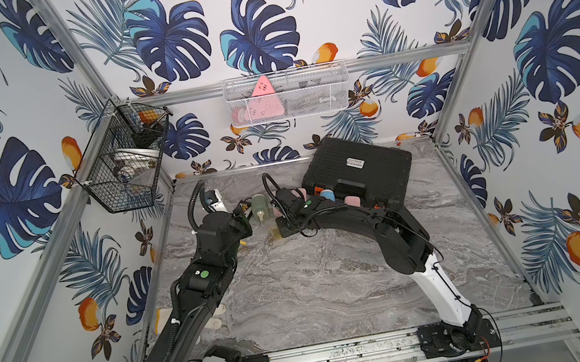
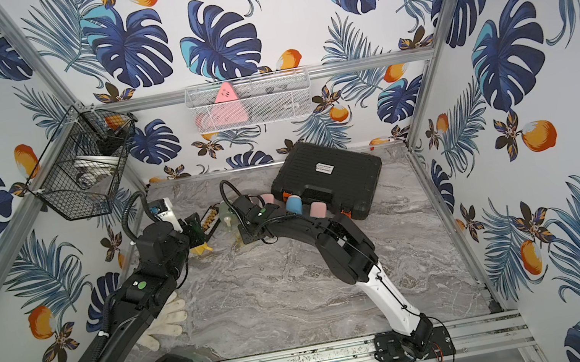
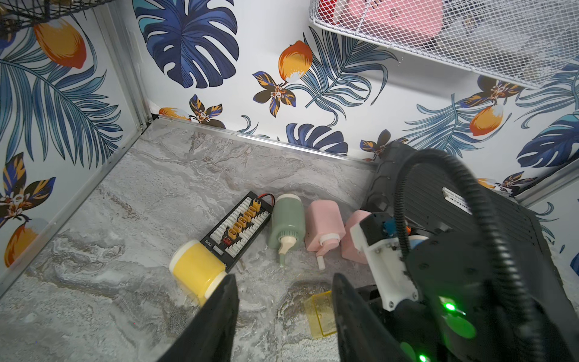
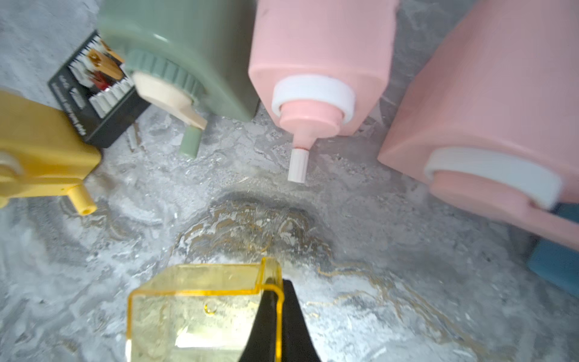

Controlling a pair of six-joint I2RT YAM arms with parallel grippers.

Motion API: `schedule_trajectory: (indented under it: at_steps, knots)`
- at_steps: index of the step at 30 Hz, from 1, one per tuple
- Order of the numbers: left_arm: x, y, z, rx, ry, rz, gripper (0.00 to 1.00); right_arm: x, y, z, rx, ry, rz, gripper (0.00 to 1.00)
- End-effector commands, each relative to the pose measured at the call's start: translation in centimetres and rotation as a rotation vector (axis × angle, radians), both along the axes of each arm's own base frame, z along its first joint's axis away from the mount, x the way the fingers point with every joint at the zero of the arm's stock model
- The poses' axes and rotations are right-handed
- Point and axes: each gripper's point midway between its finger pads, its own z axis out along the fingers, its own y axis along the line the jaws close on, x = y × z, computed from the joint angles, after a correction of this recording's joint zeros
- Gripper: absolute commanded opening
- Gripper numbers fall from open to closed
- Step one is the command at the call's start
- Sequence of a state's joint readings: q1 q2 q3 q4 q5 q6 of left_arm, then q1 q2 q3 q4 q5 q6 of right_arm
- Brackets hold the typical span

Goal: Put the tray back into the pencil sharpener
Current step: Pick up the container from the center of the board, then place the container at the center of the board.

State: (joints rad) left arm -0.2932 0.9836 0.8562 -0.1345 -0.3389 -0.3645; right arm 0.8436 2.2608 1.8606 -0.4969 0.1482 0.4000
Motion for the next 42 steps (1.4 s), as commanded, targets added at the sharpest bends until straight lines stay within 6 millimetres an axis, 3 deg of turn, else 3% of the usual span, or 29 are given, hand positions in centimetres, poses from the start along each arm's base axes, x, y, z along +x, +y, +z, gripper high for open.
schedule_trajectory:
  at_steps: [1, 5, 7, 11, 22, 23, 32, 42]
  knots:
    - [0.2, 0.1, 0.7, -0.011, -0.032, 0.007, 0.52, -0.8, -1.1, 2.1, 0.017, -0.04, -0.018, 0.02]
    - [0.3, 0.2, 0.5, 0.002, -0.022, 0.013, 0.52, -2.7, -3.8, 3.1, 0.0, -0.056, -0.041, 0.02]
    - [0.3, 0.4, 0.4, 0.017, -0.013, 0.023, 0.52, -3.7, -5.1, 4.5, 0.007, -0.076, -0.056, 0.02]
    - [0.3, 0.8, 0.4, 0.033, -0.013, 0.038, 0.53, -5.7, -8.0, 5.1, -0.001, -0.075, -0.09, 0.02]
    - [0.4, 0.9, 0.3, 0.042, -0.012, 0.043, 0.53, -10.7, -13.6, 4.3, -0.024, -0.017, -0.186, 0.02]
    - [0.5, 0.8, 0.2, 0.042, -0.011, 0.042, 0.53, -11.5, -14.4, 3.3, -0.047, 0.002, -0.194, 0.03]
    - [0.7, 0.7, -0.3, 0.043, 0.007, 0.036, 0.53, -13.7, -16.5, 1.0, -0.105, 0.067, -0.257, 0.05]
    - [0.8, 0.7, -0.5, 0.048, 0.012, 0.037, 0.53, -13.2, -17.6, -2.0, -0.219, 0.096, -0.339, 0.05]
